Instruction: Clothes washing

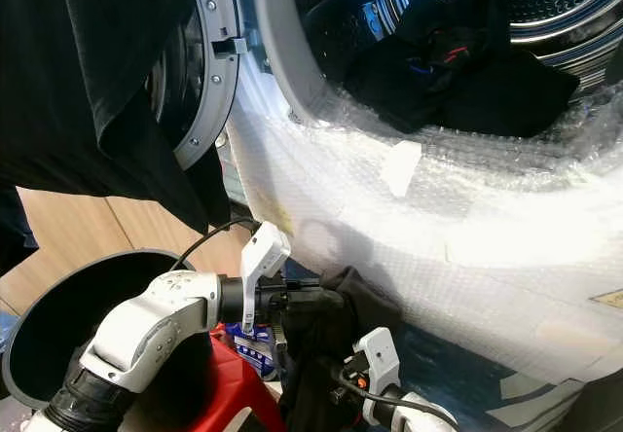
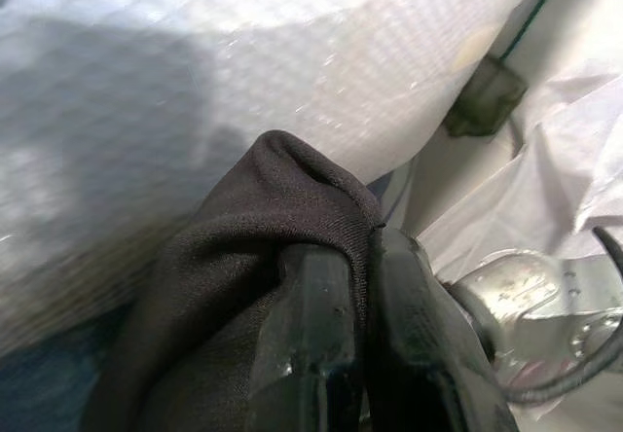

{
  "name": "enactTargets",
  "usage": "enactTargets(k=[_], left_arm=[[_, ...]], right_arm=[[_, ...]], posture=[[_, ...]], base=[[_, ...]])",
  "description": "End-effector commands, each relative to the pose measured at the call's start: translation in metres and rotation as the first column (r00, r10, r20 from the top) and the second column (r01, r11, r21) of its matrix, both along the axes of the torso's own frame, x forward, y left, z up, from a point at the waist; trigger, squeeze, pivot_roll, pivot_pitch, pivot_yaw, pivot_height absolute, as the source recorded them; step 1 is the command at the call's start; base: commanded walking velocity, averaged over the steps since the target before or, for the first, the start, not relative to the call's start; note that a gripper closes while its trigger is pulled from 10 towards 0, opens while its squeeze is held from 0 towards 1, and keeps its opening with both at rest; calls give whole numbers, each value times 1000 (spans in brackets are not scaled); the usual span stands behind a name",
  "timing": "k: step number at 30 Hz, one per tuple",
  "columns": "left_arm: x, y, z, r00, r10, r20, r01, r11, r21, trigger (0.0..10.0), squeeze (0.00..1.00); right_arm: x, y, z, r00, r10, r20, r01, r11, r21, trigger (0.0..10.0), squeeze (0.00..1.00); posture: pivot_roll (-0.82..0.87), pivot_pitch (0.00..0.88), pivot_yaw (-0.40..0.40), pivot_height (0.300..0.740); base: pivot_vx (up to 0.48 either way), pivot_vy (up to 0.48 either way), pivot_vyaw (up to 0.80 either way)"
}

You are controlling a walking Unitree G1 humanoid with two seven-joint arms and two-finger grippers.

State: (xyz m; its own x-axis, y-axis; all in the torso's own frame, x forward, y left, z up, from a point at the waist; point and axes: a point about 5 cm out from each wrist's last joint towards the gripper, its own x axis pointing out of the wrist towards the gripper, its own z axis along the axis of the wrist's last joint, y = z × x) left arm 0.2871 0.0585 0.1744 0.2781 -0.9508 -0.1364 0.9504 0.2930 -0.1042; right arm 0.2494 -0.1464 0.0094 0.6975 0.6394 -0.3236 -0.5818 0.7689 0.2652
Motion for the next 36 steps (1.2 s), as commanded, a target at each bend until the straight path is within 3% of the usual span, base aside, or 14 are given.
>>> enactTargets(k=[1, 6, 14, 15, 16, 17, 18, 25, 27, 30, 36], left_arm=[[2, 6, 9, 999, 21, 34, -20, 1000, -23, 0, 0], [3, 16, 11, 996, 77, 35, -76, 997, -29, 0, 0], [3, 20, 8, 996, 83, 32, -83, 996, -15, 0, 0], [2, 21, 7, 996, 89, 22, -88, 996, -11, 2118, 694], [2, 21, 7, 996, 89, 22, -88, 996, -11, 2118, 694], [1, 22, 5, 995, 99, 12, -99, 995, -6, 6157, 1000], [0, 25, 0, 994, 105, 5, -105, 994, 15, 9882, 1000], [-5, 43, -20, 984, 174, -29, -171, 981, 91, 10000, 1000], [-4, 51, -28, 970, 240, -25, -235, 964, 126, 10000, 1000], [-4, 54, -29, 961, 276, -27, -271, 955, 123, 10000, 1000], [2, 71, -35, 894, 448, 22, -447, 887, 117, 10000, 1000]], right_arm=[[3, -1, 1, 1000, -21, 11, 21, 1000, 5, 0, 0], [6, -9, 2, 998, -53, 16, 53, 998, -15, 0, 0], [14, -17, 4, 993, -113, 38, 114, 992, -50, 0, 0], [17, -19, 5, 990, -130, 48, 133, 989, -60, 0, 0], [17, -19, 5, 990, -130, 48, 133, 989, -60, 0, 0], [19, -21, 6, 987, -151, 59, 155, 986, -69, 0, 0], [22, -25, 8, 980, -187, 72, 192, 978, -75, 0, 0], [30, -40, 13, 954, -276, 115, 289, 951, -110, 0, 0], [30, -45, 14, 948, -293, 125, 307, 945, -115, 0, 0], [31, -48, 15, 946, -296, 131, 311, 944, -114, 0, 0], [27, -58, 18, 950, -275, 145, 294, 947, -128, 0, 0]], posture=[[4, 0, 119, 740], [11, 0, 120, 740], [13, 0, 119, 740], [8, 0, 122, 740], [8, 0, 122, 740], [8, 0, 122, 740], [2, 0, 128, 740], [6, 0, 129, 740], [11, 0, 128, 740], [14, 0, 126, 740], [8, 0, 125, 740]], base=[[0, 0, 0], [0, 0, 0], [0, 0, 0], [0, 0, 0], [0, 0, 0], [0, 0, 0], [0, 0, 0], [0, 0, 0], [0, 0, 0], [0, 0, 0], [0, 0, 0]])
